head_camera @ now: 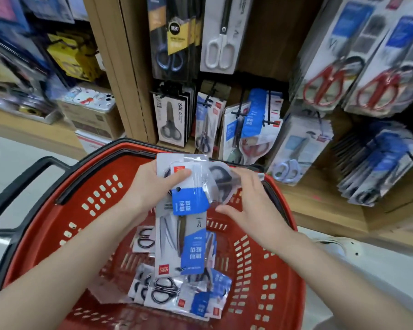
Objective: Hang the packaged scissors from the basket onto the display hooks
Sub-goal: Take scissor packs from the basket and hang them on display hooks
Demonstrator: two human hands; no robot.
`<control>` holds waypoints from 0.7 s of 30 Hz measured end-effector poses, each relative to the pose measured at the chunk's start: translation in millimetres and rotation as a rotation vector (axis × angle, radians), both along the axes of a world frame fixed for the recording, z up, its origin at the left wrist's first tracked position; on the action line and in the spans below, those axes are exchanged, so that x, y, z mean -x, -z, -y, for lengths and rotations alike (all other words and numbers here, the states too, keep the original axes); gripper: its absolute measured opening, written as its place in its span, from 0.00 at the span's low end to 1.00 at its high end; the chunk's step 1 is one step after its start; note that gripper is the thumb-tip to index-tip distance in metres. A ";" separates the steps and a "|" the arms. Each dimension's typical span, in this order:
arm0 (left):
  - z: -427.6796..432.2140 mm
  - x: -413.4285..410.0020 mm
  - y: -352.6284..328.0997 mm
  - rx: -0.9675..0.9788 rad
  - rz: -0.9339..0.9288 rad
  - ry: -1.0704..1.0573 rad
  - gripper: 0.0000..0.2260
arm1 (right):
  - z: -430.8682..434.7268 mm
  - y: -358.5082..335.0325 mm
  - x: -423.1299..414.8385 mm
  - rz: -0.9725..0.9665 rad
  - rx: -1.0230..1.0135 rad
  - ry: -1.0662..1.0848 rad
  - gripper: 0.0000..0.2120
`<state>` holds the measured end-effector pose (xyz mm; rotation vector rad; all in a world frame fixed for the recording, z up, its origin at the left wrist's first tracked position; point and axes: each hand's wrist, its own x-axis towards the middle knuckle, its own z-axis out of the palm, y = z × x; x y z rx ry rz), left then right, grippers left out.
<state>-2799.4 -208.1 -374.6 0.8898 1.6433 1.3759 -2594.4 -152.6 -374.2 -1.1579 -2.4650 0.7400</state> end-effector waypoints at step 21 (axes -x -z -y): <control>-32.1 35.9 -53.7 -0.366 -0.148 -0.236 0.05 | -92.6 -108.7 40.8 -0.400 -0.312 0.042 0.06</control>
